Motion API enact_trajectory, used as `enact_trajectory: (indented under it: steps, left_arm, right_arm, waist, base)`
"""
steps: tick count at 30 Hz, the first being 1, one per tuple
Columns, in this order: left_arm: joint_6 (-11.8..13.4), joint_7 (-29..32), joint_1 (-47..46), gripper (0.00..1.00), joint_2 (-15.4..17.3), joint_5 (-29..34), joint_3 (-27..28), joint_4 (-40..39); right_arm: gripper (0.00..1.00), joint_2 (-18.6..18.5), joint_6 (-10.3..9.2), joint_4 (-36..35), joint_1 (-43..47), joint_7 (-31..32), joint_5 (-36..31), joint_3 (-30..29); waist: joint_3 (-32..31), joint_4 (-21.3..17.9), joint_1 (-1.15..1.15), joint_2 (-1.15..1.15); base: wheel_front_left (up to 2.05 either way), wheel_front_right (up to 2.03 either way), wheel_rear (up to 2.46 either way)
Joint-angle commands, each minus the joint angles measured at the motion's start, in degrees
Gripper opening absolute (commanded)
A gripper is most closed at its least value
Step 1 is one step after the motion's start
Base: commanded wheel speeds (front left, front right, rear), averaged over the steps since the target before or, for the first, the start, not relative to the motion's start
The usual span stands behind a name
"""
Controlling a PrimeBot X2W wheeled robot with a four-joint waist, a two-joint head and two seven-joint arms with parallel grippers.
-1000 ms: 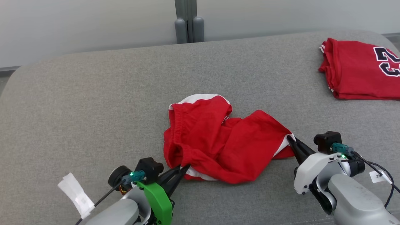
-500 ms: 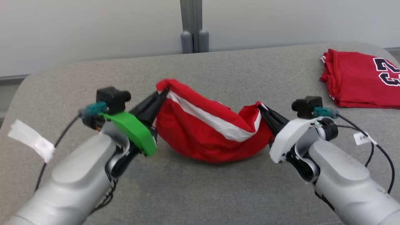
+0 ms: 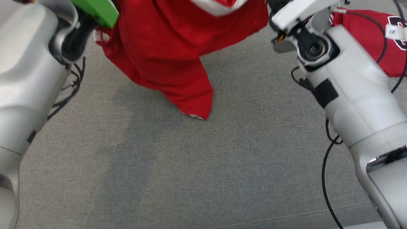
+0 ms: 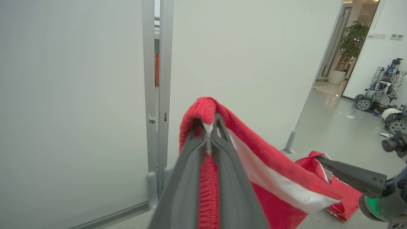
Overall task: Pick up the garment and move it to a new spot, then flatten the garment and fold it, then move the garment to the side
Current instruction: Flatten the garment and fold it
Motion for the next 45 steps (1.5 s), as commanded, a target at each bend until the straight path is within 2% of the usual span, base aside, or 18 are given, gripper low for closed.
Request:
enact_trajectory:
  steps: [1,5,10,14,18,23,25,29,35,41,45]
  left_arm:
    - [0.0,-0.3,-3.5,0.00,-0.2,-0.8,0.5,0.5]
    - [0.0,-0.8,-11.5,0.00,-0.9,-2.6,0.8,1.4]
    - [0.0,-2.5,-19.0,0.00,-1.1,-3.2,0.3,2.4]
    - [0.0,-4.2,-20.0,0.00,-0.4,-4.6,0.0,2.1]
    - [0.0,-5.1,-15.3,0.00,0.8,-6.3,-2.0,0.5]
    - [0.0,-6.2,-5.1,0.00,3.3,-8.2,-3.0,-3.6]
    - [0.0,-6.4,0.2,0.00,4.2,-7.7,-1.9,-5.8]
    - [0.0,-6.3,14.1,0.00,3.9,-4.7,4.9,-10.8]
    - [0.0,-6.4,35.6,0.00,1.7,3.1,12.4,-17.9]
    - [0.0,-6.4,53.2,0.00,0.0,9.1,11.9,-22.6]
    - [0.3,-6.4,61.0,0.00,-0.1,12.0,9.6,-22.3]
  right_arm:
    - [0.00,0.3,0.00,2.0,-3.3,0.1,2.4,-2.2]
    - [0.00,1.4,0.00,8.5,-13.9,-1.6,5.6,-6.8]
    - [0.00,1.1,0.00,13.2,-22.6,-5.5,3.2,-6.7]
    - [0.00,1.5,0.00,14.5,-24.8,-5.1,1.6,-4.7]
    - [0.00,1.7,0.00,14.8,-21.6,-4.0,0.9,-2.8]
    - [0.00,1.5,0.00,12.1,-12.9,-0.6,0.1,1.1]
    - [0.00,0.3,-0.01,10.2,-7.9,0.1,0.1,2.4]
    - [0.00,-2.3,-0.01,5.1,3.4,2.1,0.5,5.3]
    - [0.00,-7.5,-0.01,-3.6,20.5,3.2,2.7,7.1]
    - [0.00,-11.2,0.00,-12.1,35.2,2.5,4.8,7.5]
    - [0.00,-13.2,0.00,-17.0,43.2,1.9,5.8,7.3]
  waist:
    - [3.8,-2.6,0.00,0.00]
    - [4.5,-3.0,0.00,0.00]
    - [5.4,-3.1,0.00,0.00]
    - [6.7,-3.0,0.00,0.00]
    - [7.4,-2.8,0.00,0.00]
    - [6.3,-2.1,0.00,0.00]
    - [5.2,-1.7,0.00,0.00]
    - [2.0,-0.5,0.00,0.00]
    - [-3.3,1.5,0.00,0.00]
    - [-8.0,2.5,0.00,0.00]
    - [-10.9,3.1,0.00,0.00]
  base:
    - [0.00,0.00,0.00]
    - [0.00,0.00,0.00]
    - [0.00,0.00,0.00]
    - [0.00,0.00,0.00]
    - [0.00,0.00,0.00]
    - [0.00,0.00,0.00]
    - [0.00,0.00,0.00]
    - [0.00,0.00,0.00]
    - [0.00,0.00,0.00]
    - [0.00,0.00,0.00]
    - [0.00,0.00,0.00]
